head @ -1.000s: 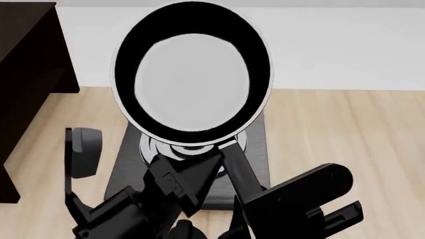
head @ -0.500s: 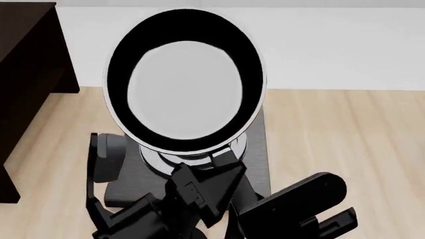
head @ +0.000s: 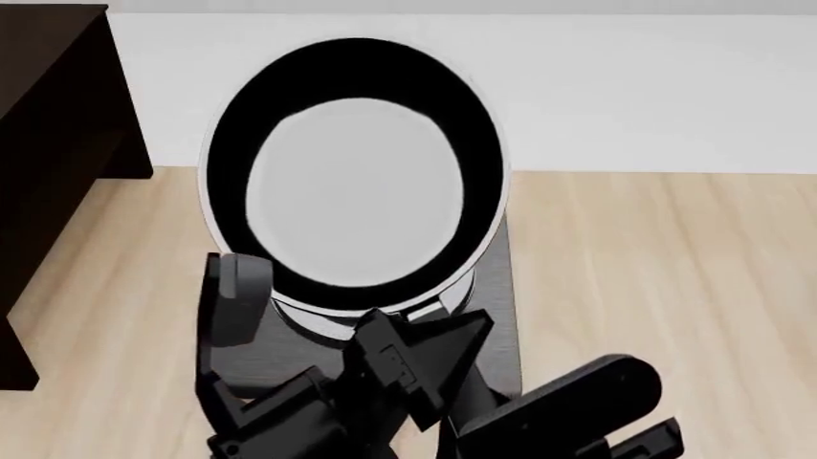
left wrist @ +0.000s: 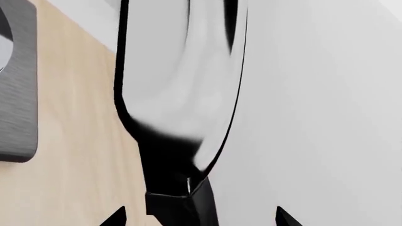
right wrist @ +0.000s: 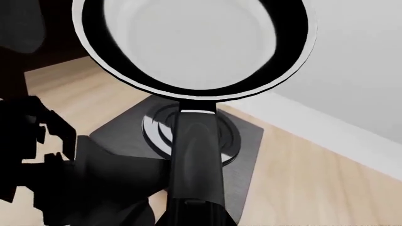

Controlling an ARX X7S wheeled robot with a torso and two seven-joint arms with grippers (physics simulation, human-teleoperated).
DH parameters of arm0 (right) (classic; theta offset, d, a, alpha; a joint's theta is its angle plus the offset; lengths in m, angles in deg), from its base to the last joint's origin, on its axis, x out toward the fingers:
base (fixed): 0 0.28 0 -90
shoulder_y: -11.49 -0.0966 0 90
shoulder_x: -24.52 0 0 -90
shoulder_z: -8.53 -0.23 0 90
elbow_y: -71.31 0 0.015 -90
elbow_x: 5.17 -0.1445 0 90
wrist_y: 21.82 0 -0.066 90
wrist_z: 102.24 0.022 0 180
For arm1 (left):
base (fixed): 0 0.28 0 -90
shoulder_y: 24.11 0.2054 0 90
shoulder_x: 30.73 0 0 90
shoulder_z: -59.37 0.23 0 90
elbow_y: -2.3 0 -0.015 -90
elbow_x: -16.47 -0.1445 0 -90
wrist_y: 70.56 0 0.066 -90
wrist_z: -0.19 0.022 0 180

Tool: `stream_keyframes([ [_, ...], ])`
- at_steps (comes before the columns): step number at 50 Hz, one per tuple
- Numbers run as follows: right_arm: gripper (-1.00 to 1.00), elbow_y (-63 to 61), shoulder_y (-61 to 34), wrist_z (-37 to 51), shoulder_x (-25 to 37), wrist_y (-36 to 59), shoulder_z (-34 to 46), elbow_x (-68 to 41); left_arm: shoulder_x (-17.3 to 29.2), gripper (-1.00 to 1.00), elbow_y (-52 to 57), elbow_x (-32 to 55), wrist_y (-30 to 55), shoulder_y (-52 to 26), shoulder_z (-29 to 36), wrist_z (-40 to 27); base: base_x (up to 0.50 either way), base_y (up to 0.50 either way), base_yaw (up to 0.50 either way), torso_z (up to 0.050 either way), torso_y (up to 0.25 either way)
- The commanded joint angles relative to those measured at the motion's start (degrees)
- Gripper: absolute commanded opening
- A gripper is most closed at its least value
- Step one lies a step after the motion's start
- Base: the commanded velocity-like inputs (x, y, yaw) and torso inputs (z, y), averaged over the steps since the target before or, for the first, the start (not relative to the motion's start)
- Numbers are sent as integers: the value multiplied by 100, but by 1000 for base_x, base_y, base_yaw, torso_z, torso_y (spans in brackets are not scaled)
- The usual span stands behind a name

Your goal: Put the frying pan on the cabinet shelf.

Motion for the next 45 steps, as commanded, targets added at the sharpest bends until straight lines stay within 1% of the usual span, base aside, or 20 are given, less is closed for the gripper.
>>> stream_keyframes([
  [1,-100,-59,-9,-16,20,-289,-111,326,-13,100,-159,-15,-249,-21,99,152,0,0,0,0,0],
  [9,-100,-84,-9,43,5,-262,-130,264,11,100,-139,24,-346,8,169,141,0,0,0,0,0],
  [10,-100,-81,-9,48,11,-275,-120,263,16,-100,-148,25,-360,7,175,149,0,0,0,0,0],
  [25,-100,-146,-63,151,30,-191,-162,129,75,-100,-156,12,-523,-24,289,200,0,0,0,1,0],
  [33,-100,-145,-35,208,63,-266,-126,118,201,-100,-237,-74,-591,-245,287,231,0,0,0,1,0],
  [34,100,-148,-21,237,86,-288,-91,148,231,-100,-268,-87,-599,-336,259,243,0,0,3,0,0],
  [38,100,-72,5,245,119,-415,14,190,293,-100,-356,-48,-620,-553,187,236,0,0,0,0,0],
  [45,100,-140,-122,286,128,-278,23,103,441,-100,-504,-60,-575,-874,161,234,0,0,0,0,0],
])
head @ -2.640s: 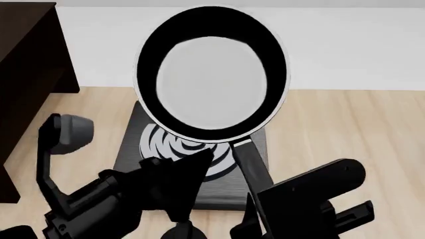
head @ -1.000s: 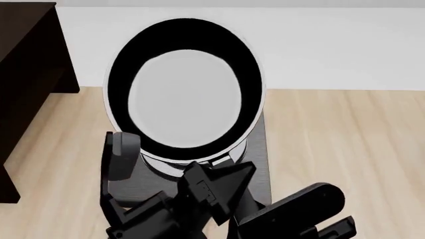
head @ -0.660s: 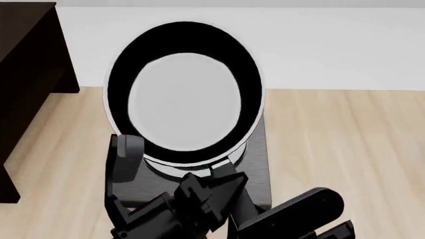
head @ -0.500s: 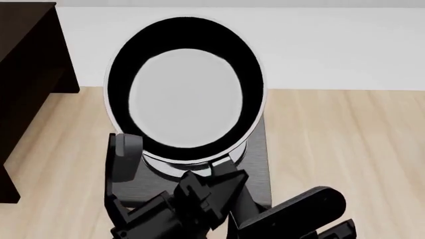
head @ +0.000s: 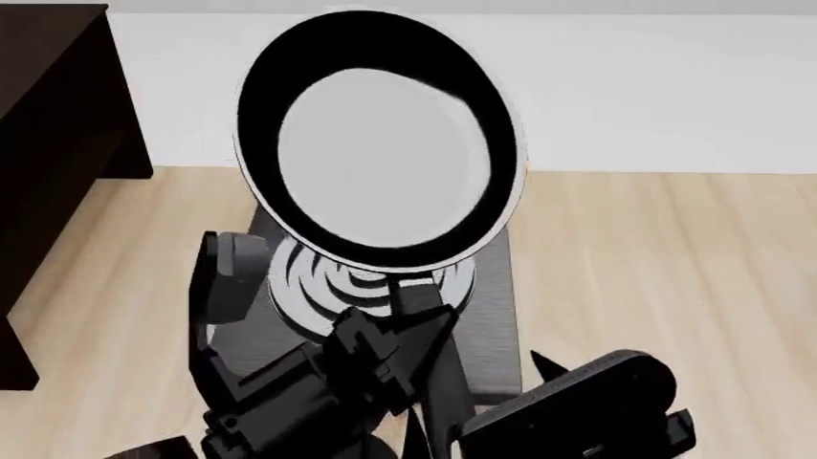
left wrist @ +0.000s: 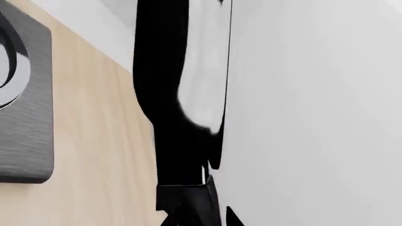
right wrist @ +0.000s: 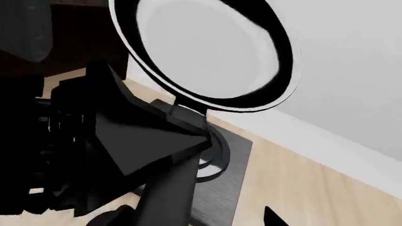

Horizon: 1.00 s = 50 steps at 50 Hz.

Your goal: Put the frying pan on the cabinet shelf.

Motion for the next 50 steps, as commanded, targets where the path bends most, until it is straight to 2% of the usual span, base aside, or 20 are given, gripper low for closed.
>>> stream_keyframes([
  [1,100,-43,-157,75,27,2,-34,64,198,-100,-278,10,-165,-588,-165,152,0,0,0,0,0],
  [30,100,-174,-194,358,-4,131,-302,-436,577,-100,-1801,-70,-775,-1923,-929,463,0,0,0,1,0],
  [33,100,-193,-207,392,3,161,-343,-508,583,-100,-2001,160,-919,-2057,-1207,458,0,0,0,0,0],
  [50,100,-220,-193,629,32,188,-429,-815,1148,-100,-3146,678,-1061,-3010,-1911,179,0,0,0,1,0],
])
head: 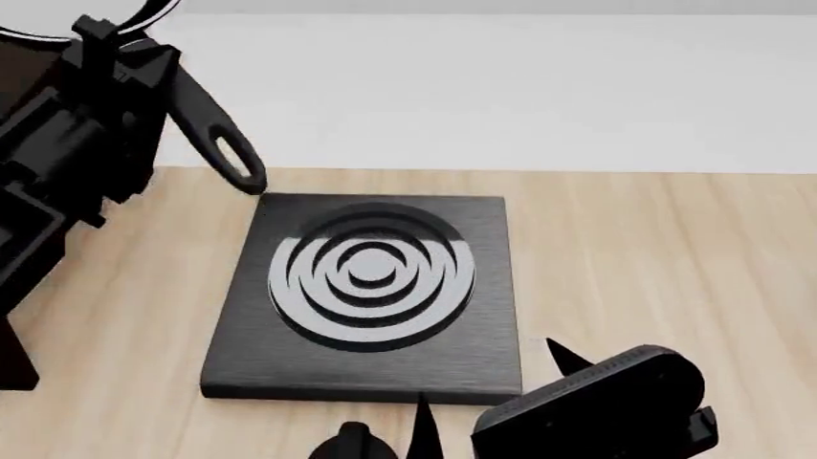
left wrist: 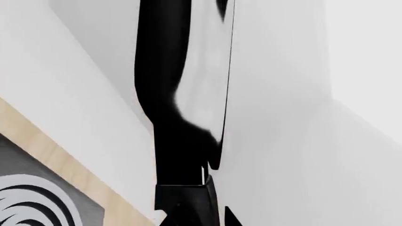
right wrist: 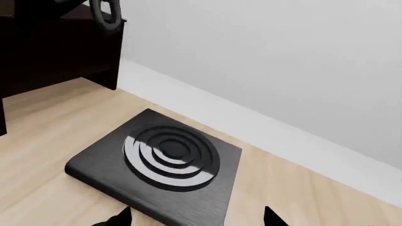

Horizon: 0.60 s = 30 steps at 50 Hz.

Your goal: Put the frying pan on the cabinet shelf.

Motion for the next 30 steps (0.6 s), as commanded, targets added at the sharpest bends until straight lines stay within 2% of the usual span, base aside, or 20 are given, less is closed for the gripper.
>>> stream_keyframes([
  [1,100,45,-26,117,3,-87,-40,-145,270,-100,-768,578,-254,-733,-534,30,0,0,0,0,0],
  [11,100,151,-27,226,43,-240,128,-197,394,-100,-1748,880,-115,-1204,-691,203,0,0,0,0,0],
  [30,100,291,210,301,166,-681,459,-69,558,-100,-1919,1332,-203,-1146,-1118,22,0,0,0,1,0],
])
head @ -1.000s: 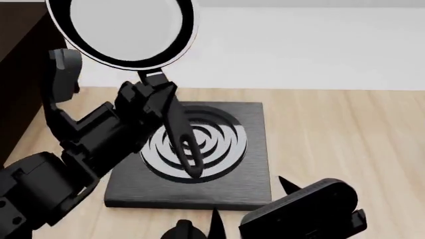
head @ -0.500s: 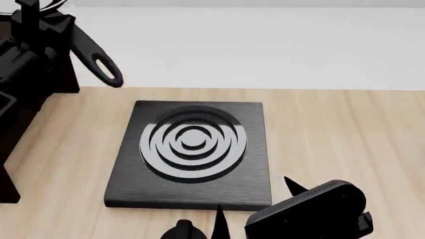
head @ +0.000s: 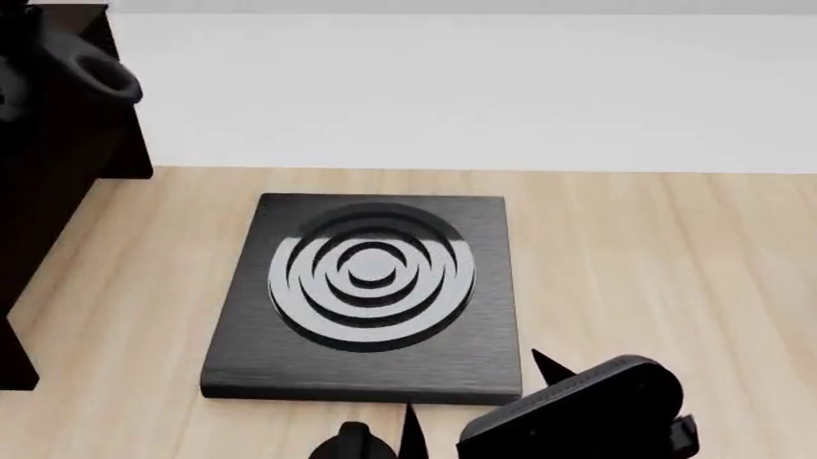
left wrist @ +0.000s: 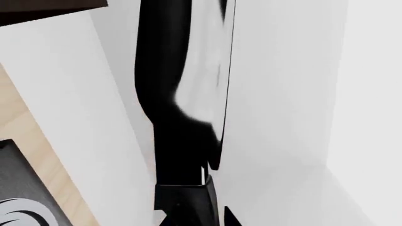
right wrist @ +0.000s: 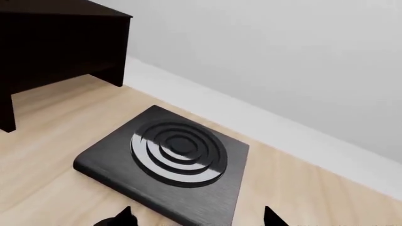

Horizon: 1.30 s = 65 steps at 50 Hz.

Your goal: Put the frying pan on the cabinet shelf.

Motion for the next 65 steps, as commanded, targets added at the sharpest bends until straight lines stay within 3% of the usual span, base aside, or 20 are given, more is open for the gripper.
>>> stream_keyframes([
  [1,100,93,108,32,46,-282,132,55,63,-100,-95,490,-268,-169,-249,118,0,0,0,0,0],
  [15,100,212,134,97,48,-451,364,121,88,-100,-864,697,-271,-368,-409,393,0,0,0,1,0],
  [65,100,240,171,347,129,-537,488,-120,75,-100,-180,916,-629,1001,-874,535,0,0,0,0,0],
])
